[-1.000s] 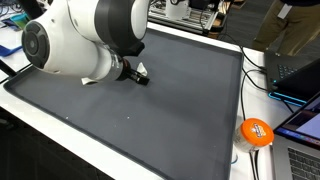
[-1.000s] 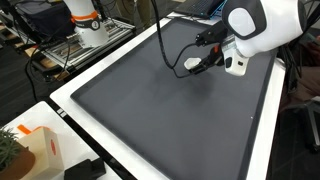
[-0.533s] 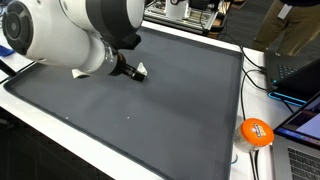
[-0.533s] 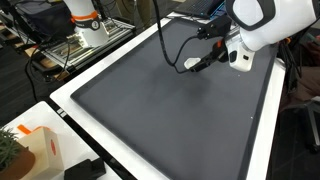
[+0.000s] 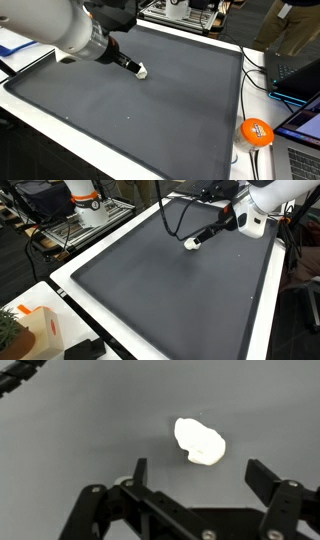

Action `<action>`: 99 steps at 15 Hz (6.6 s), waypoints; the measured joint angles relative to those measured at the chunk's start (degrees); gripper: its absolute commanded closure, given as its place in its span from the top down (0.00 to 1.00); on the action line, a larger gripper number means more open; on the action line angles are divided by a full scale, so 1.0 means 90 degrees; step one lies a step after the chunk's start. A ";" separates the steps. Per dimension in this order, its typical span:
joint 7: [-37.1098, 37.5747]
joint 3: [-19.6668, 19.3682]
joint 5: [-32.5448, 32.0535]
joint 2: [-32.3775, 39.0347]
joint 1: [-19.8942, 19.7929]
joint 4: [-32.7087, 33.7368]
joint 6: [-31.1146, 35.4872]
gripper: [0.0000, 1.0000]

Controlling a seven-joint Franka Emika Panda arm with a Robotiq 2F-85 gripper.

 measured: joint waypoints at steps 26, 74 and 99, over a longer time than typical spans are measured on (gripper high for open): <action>0.0816 -0.0129 0.0389 -0.1927 -0.0110 -0.3762 0.3096 1.00; -0.0159 0.1656 0.1799 -0.6435 -0.0244 -1.2063 1.2381 1.00; 0.2986 -0.4621 -0.2467 -0.5551 0.5052 -1.1720 1.2885 1.00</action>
